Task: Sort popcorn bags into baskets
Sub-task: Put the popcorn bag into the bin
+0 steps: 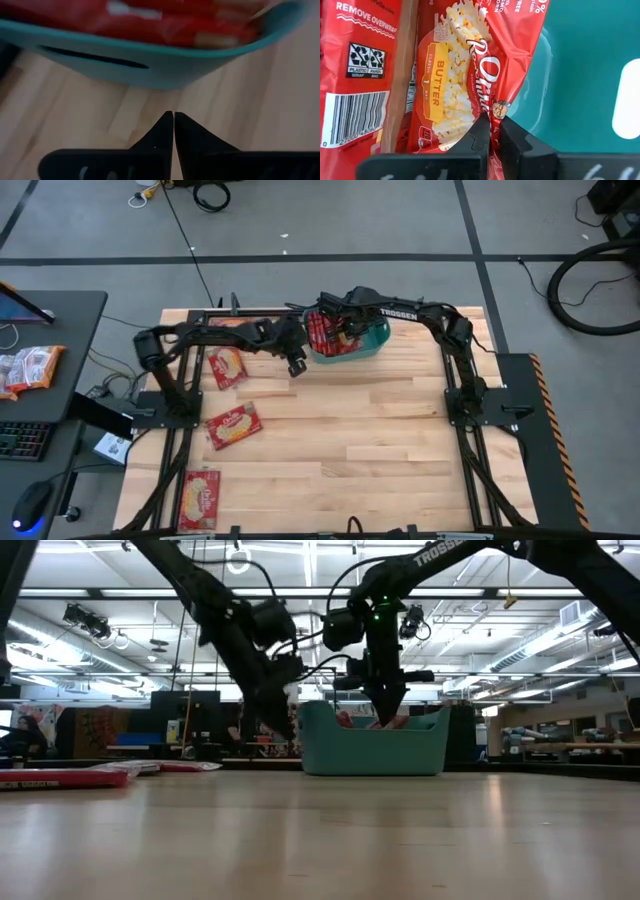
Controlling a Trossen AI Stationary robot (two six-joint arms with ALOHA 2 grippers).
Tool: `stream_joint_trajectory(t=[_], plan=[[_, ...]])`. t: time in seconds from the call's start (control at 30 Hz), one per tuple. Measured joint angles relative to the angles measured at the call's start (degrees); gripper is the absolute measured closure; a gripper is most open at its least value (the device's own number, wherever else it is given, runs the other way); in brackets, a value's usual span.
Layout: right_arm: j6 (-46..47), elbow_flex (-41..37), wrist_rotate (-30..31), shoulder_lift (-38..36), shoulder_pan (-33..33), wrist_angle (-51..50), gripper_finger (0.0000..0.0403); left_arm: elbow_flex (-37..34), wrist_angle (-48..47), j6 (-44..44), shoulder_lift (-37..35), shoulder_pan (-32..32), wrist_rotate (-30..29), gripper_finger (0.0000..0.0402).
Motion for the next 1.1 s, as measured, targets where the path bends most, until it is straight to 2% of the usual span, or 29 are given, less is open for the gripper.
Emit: stream_joint_trajectory(t=[0.17,0.4,0.7,0.87,1.1], plan=[[-2.4,0.0,-0.2,0.0,0.6,1.9,0.0377,0.0,5.0,1.5,5.5,0.0,0.0,0.0381],[-6.3,0.0,-2.6,0.0,1.3,5.9,0.0376,-0.1,11.5,3.9,8.6,0.0,-0.7,0.0381],[-7.3,0.0,-9.9,0.0,2.7,9.9,0.0372,-0.1,13.3,16.6,9.1,0.4,-0.2,0.0381],[-9.3,0.0,-12.8,0.4,2.7,13.8,0.035,-0.1,13.2,17.0,9.1,0.9,-0.1,0.0381],[-10.2,-2.3,-14.8,0.3,1.8,17.5,0.0288,-0.1,13.1,18.0,9.1,0.9,-0.2,0.0381]])
